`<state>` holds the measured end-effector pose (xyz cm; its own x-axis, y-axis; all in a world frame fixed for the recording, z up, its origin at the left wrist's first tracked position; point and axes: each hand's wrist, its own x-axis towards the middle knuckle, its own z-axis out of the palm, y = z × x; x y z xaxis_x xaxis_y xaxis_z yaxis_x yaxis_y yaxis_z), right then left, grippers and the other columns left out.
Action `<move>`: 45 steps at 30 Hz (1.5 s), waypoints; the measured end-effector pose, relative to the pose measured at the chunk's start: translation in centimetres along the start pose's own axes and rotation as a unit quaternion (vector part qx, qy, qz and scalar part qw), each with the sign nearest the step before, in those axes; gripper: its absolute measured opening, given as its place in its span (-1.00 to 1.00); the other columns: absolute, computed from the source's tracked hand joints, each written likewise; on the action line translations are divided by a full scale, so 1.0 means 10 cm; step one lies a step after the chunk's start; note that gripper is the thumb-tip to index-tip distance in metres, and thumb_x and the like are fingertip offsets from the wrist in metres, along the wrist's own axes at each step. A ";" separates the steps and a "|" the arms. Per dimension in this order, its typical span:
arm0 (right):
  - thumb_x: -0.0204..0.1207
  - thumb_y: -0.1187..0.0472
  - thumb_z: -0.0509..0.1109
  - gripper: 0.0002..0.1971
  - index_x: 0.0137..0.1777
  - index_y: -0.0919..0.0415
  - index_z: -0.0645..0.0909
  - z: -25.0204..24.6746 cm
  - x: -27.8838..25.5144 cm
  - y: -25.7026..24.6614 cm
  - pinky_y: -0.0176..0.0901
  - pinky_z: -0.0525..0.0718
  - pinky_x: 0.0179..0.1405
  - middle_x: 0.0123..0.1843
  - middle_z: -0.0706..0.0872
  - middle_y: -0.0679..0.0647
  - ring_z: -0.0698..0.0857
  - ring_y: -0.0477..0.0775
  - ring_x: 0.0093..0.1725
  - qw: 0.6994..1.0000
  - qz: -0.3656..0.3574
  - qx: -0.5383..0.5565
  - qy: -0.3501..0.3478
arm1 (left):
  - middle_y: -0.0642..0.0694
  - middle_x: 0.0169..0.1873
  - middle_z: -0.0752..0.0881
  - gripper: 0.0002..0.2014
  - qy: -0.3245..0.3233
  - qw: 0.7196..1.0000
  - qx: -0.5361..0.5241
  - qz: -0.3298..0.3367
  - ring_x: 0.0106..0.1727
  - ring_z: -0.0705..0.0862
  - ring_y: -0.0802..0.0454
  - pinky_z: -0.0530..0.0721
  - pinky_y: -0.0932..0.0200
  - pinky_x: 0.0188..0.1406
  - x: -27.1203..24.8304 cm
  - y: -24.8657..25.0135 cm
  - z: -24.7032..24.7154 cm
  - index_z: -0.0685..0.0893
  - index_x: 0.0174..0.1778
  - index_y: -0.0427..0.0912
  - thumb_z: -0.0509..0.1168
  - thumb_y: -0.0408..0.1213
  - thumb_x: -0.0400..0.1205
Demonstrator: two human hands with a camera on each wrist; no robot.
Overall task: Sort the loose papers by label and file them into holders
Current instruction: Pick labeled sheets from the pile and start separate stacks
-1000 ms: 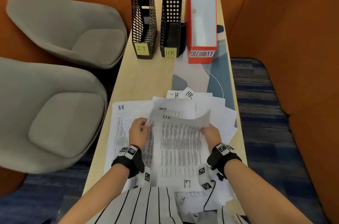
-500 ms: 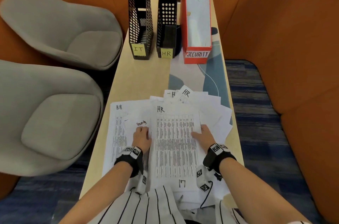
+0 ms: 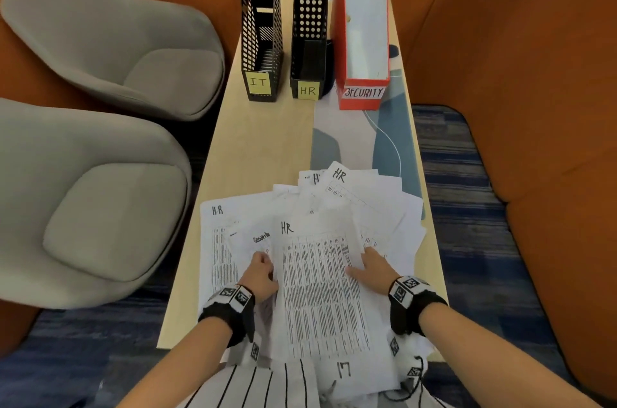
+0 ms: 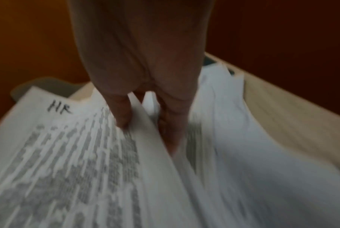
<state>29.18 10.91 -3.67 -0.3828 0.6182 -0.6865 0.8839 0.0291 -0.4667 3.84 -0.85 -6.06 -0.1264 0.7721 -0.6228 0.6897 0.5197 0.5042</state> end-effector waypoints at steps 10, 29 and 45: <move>0.66 0.10 0.25 -0.72 0.20 0.22 0.67 -1.50 0.27 -1.03 -0.10 0.58 0.08 0.08 0.72 0.17 0.67 0.16 0.07 0.956 -0.119 0.154 0.218 | -0.10 0.58 0.24 -0.19 0.180 0.929 -0.324 0.021 0.58 0.28 -0.09 0.29 -0.08 0.55 0.17 0.54 -1.13 0.17 0.61 -0.13 0.33 0.14 0.55; 0.26 -0.18 0.60 0.28 0.69 0.20 -0.27 -0.12 1.15 -0.98 0.10 0.34 0.57 0.60 0.19 0.28 0.29 0.30 0.57 0.967 0.057 0.079 0.237 | -0.24 0.39 0.58 -0.65 0.138 0.982 0.017 -0.128 0.38 0.59 -0.18 0.51 0.10 0.30 1.50 0.54 -2.23 0.54 0.37 -0.35 0.06 -0.28 0.74; 0.70 0.24 0.18 -0.82 0.20 0.22 0.56 -0.68 0.67 0.13 0.13 0.56 0.33 0.17 0.69 0.18 0.65 0.26 0.22 0.909 0.085 0.285 0.293 | -0.30 0.38 0.53 -0.46 0.185 0.955 -0.161 -0.164 0.31 0.58 -0.24 0.59 0.13 0.00 1.64 0.71 -1.81 0.38 0.47 -0.37 0.33 -0.30 0.58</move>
<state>29.59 20.45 -5.03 0.1022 0.8927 -0.4388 0.5705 -0.4140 -0.7093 -6.17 22.09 -1.85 -0.5825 0.5933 -0.5556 0.3215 0.7960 0.5129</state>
